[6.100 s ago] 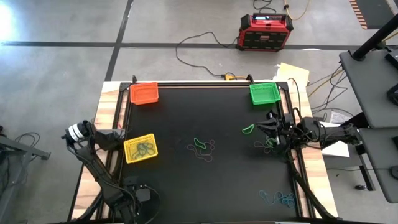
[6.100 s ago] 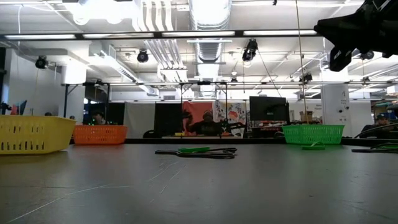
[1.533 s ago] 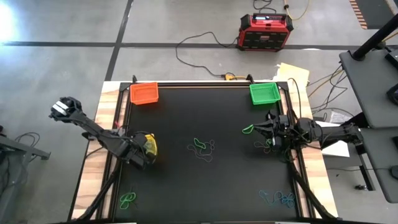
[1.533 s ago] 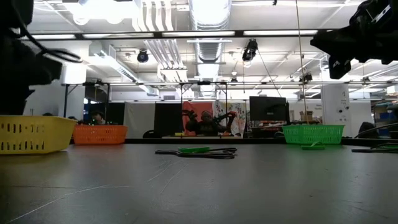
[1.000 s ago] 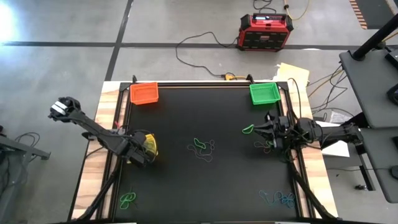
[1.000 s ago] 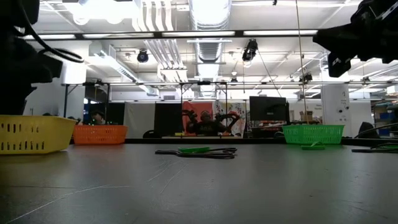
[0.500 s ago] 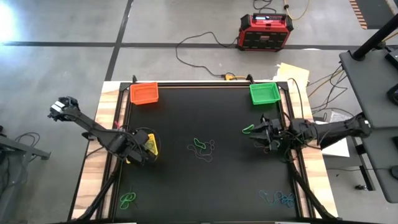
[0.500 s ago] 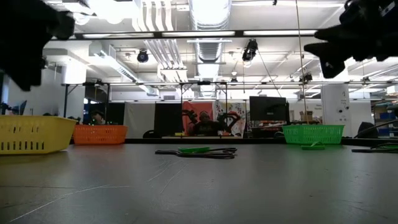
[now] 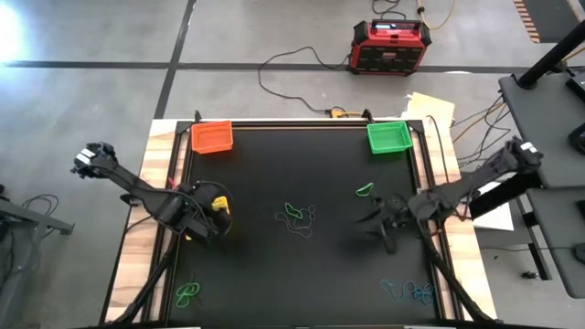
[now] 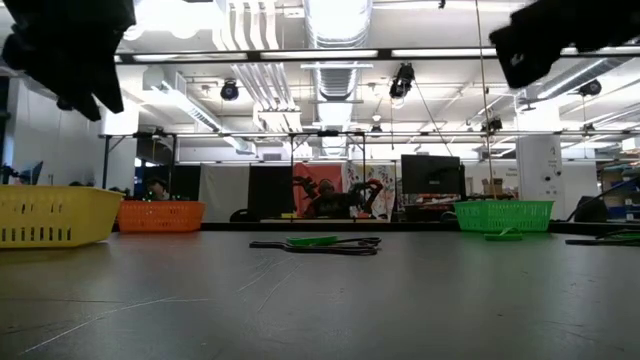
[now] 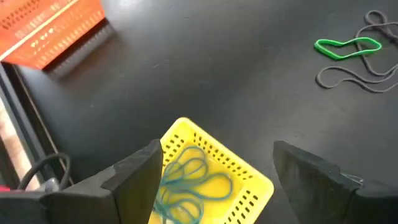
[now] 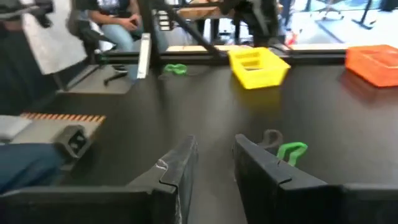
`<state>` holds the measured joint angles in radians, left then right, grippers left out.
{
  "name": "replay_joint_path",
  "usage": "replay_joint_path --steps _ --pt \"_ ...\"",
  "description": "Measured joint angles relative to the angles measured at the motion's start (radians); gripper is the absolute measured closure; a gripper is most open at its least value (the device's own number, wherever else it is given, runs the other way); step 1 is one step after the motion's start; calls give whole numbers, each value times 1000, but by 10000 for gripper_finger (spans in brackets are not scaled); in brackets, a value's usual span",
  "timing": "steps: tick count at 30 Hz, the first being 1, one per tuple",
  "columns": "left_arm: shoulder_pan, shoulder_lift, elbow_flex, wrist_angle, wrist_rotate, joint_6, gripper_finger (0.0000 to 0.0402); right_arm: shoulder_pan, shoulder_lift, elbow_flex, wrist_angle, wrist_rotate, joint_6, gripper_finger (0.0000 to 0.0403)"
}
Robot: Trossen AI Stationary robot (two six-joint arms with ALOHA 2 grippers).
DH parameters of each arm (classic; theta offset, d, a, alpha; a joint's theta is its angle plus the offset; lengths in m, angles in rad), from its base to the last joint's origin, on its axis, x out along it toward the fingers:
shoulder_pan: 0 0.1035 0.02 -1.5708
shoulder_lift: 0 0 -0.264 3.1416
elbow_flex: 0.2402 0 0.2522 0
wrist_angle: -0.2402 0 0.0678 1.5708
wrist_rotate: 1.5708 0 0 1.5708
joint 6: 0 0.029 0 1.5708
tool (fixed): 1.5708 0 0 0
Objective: Sort rubber bands into baskets
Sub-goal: Put the blue rubber band into the yellow bin
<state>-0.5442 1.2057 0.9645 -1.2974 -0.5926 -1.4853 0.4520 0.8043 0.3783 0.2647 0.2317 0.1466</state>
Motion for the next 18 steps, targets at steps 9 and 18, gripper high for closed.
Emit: replay_joint_path --steps 9,18 --pt "-9 46 3 31 -70 89 125 173 243 229 -213 43 161 307" --pt "-137 12 5 136 -162 189 147 325 457 499 -728 37 462 307"
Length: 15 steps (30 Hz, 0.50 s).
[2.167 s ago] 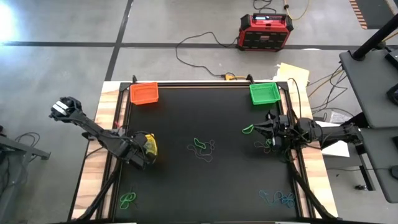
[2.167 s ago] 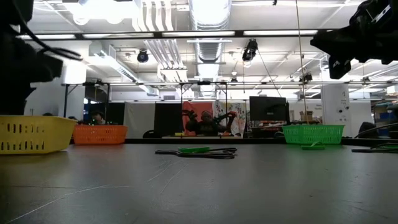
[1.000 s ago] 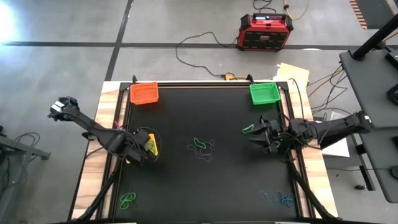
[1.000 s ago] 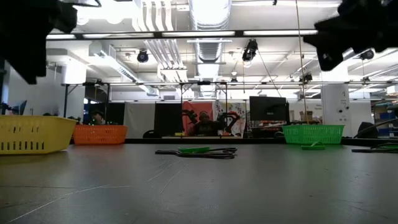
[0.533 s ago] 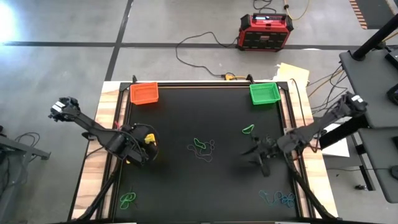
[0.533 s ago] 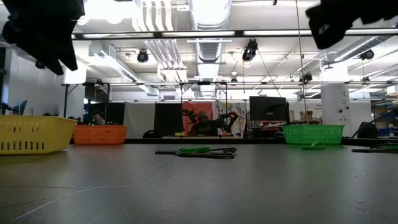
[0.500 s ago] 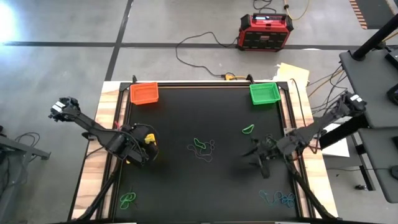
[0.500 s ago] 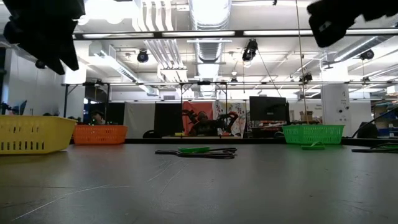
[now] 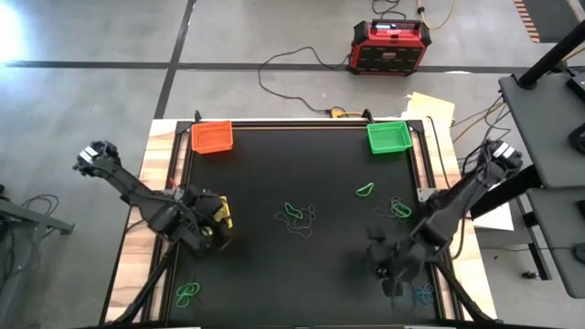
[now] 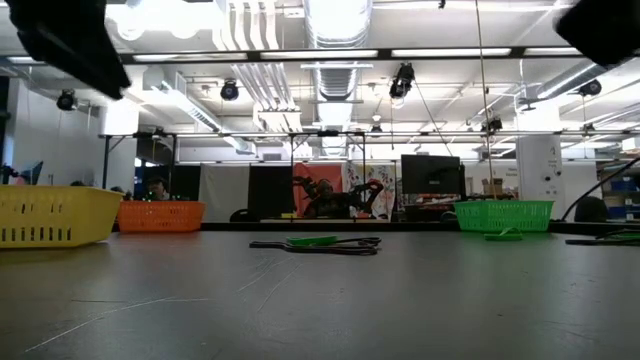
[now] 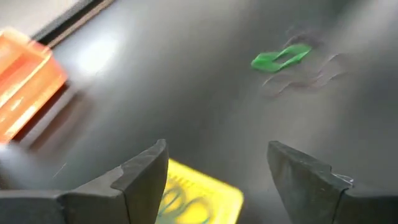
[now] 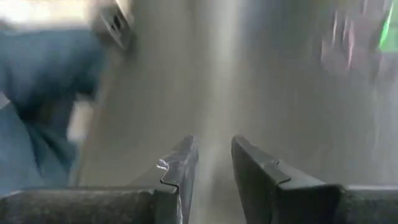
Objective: Sort rubber bands into baskets
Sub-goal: Put the blue rubber band into the yellow bin
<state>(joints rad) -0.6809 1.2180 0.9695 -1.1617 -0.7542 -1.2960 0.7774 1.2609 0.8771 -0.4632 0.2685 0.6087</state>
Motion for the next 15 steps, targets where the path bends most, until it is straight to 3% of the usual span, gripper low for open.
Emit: replay_joint_path --steps 5,11,15 --pt "-105 0 0 153 -90 118 159 107 129 78 -230 -43 269 300" --pt "-188 0 -2 302 -160 181 169 228 202 125 -247 -41 541 262" --pt "-204 26 -3 432 -267 272 170 277 249 138 -268 -86 680 230"
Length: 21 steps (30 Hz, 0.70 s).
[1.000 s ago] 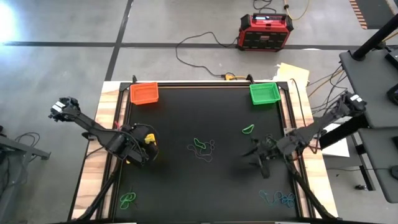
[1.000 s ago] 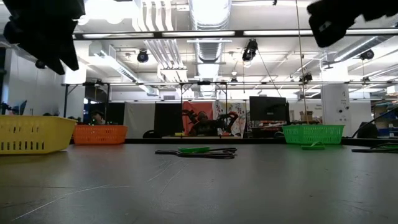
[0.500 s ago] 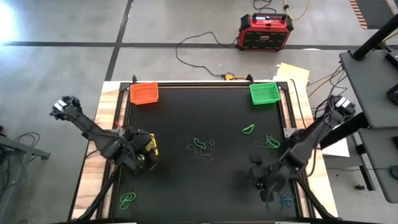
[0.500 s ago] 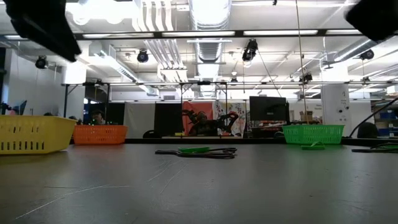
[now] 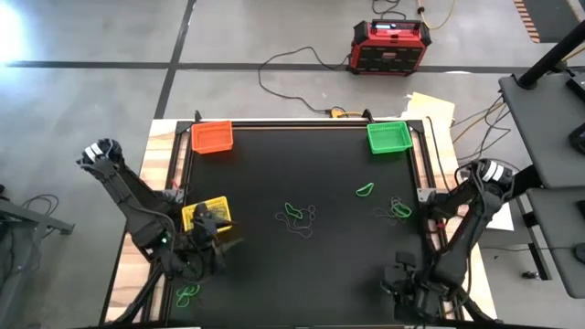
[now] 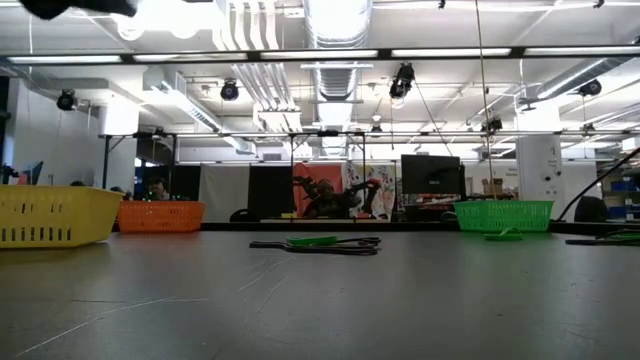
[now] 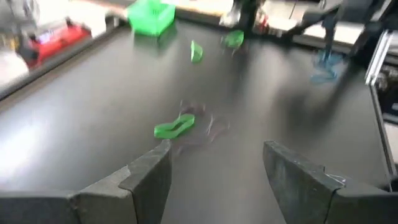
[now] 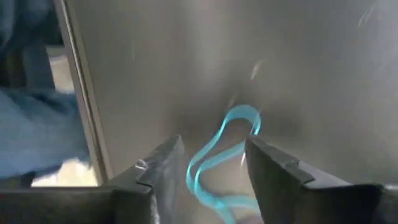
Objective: Sort rubber bands into baskets
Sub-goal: Put the blue rubber band into the yellow bin
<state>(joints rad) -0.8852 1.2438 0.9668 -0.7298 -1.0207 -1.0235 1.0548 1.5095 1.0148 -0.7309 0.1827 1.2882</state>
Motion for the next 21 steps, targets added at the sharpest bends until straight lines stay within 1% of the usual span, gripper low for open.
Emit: replay_joint_path --steps 3,7,12,15,16,19,21 --pt "3 35 -1 101 -63 103 170 3 36 19 -32 -110 76 209" --pt "13 88 -1 184 -116 158 170 -12 74 81 -106 -103 163 200" --pt "27 164 -1 223 -133 123 170 0 135 187 -163 -104 158 200" --pt "27 217 -1 245 -132 102 170 -1 177 217 -179 -123 159 200" --pt "27 231 -1 253 -132 97 170 -2 195 219 -178 -151 162 200" --pt "27 269 0 285 -125 91 170 -4 246 225 -180 -286 168 200" --pt "27 286 0 288 -121 91 170 -3 272 242 -181 -325 167 200"
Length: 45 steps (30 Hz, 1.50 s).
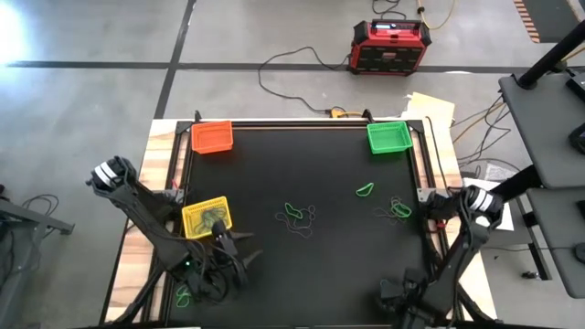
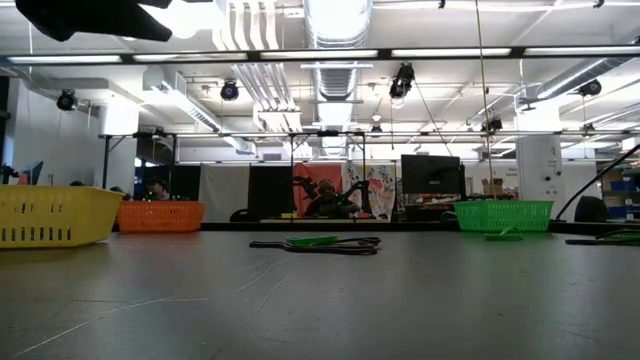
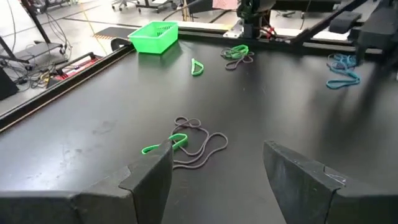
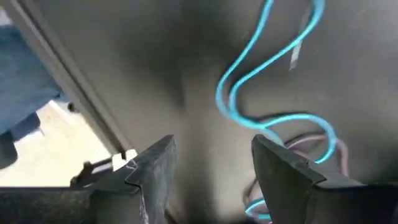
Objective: Sort rubber bands into baskets
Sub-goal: Put the blue rubber band into the yellow bin
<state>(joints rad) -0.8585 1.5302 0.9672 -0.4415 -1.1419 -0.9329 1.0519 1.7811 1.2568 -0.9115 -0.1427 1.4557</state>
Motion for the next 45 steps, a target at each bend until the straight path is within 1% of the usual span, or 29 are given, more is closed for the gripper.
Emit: replay_joint_path --steps 4,7,13,19,22,28,40,43,45 --pt "4 25 0 0 -40 4 170 -7 34 21 -32 14 -15 200" --pt "12 29 0 0 -70 4 170 -25 61 17 -83 0 -50 200" --pt "21 30 0 5 -70 4 170 -57 52 12 -79 -15 -125 202" --pt "21 34 0 5 -70 7 170 -69 70 -6 -61 -25 -208 223" --pt "21 34 1 5 -70 7 170 -72 80 -6 -21 -45 -227 236" --pt "21 34 1 -1 -70 7 170 -75 99 -11 -4 -50 -250 272" --pt "21 34 1 -21 -69 8 170 -83 107 -7 49 -48 -271 383" --pt "21 33 1 -28 -66 8 170 -91 108 5 45 -36 -297 392" --pt "21 29 1 -29 -37 8 170 -99 110 16 43 -29 -323 394"
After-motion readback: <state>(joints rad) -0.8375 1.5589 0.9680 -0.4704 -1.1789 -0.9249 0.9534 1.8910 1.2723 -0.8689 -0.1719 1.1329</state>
